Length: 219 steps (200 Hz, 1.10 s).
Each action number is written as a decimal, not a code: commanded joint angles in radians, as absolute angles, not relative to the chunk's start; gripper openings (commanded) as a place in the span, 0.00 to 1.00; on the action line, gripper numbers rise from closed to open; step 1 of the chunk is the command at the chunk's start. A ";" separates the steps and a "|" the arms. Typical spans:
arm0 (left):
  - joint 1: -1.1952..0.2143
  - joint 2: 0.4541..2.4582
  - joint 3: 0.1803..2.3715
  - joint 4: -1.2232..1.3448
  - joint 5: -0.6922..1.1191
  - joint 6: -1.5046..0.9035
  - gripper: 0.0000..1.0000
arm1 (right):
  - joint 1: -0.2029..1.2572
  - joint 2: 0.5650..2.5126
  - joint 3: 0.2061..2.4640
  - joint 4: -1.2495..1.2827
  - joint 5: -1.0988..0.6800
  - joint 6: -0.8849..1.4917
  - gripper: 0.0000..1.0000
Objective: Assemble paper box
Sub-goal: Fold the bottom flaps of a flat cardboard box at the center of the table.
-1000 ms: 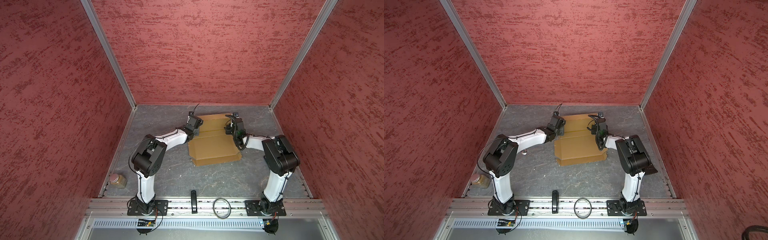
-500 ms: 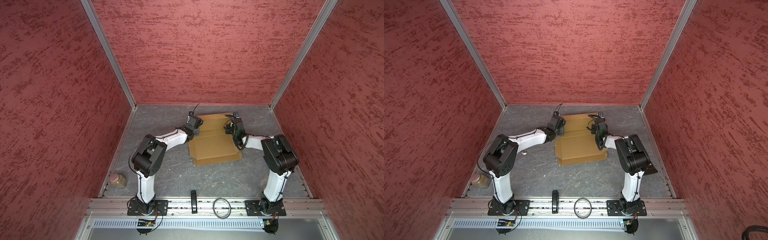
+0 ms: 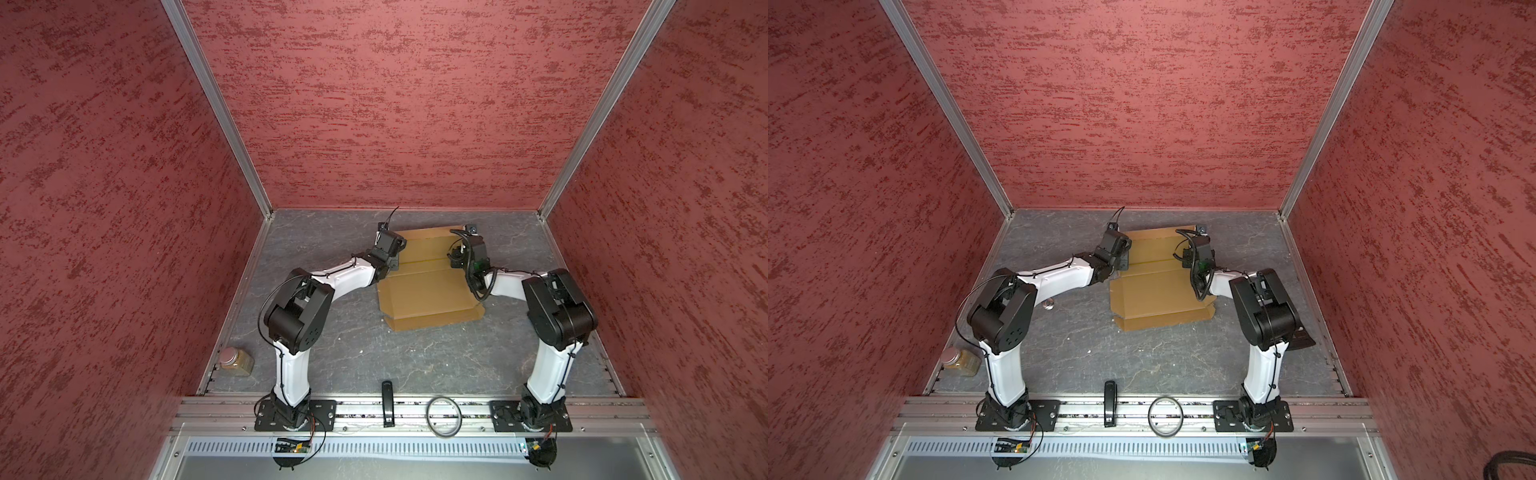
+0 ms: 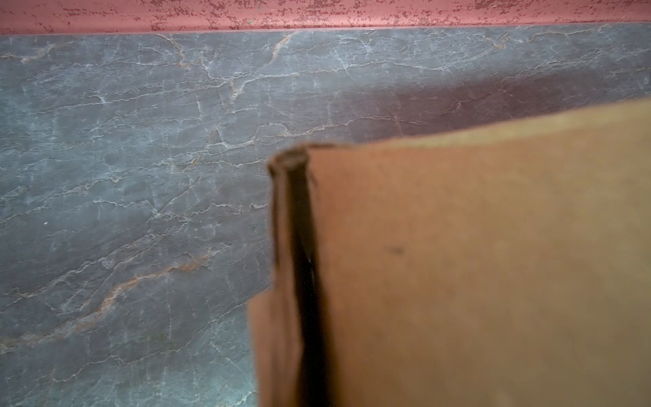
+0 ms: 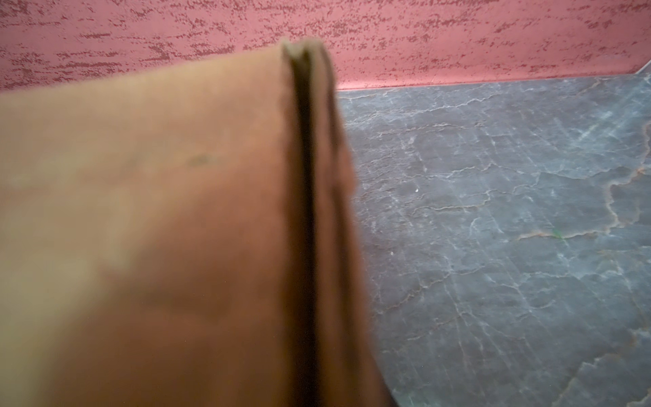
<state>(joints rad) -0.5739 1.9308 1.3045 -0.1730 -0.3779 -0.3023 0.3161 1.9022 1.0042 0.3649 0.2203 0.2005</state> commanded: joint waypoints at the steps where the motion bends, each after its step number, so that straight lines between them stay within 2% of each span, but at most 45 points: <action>1: -0.587 1.968 1.315 -0.181 -0.306 -0.305 0.06 | 0.342 1.905 1.004 0.330 0.167 0.212 0.18; 81: -0.571 1.966 1.284 -0.175 -0.303 -0.322 0.19 | 0.342 1.901 1.003 0.330 0.163 0.213 0.13; 145: -0.564 2.005 1.292 -0.189 -0.318 -0.339 0.23 | 0.342 1.904 1.003 0.332 0.153 0.213 0.11; 199: -0.556 2.055 1.331 -0.235 -0.337 -0.363 0.22 | 0.342 1.913 1.006 0.342 0.132 0.224 0.08; 219: -0.555 2.073 1.341 -0.245 -0.344 -0.374 0.16 | 0.342 1.914 1.005 0.345 0.123 0.231 0.07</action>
<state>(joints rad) -0.5529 2.0041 1.3457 -0.1551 -0.3801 -0.3500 0.3180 1.9022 1.0042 0.3653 0.2020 0.2012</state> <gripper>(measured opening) 0.198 0.081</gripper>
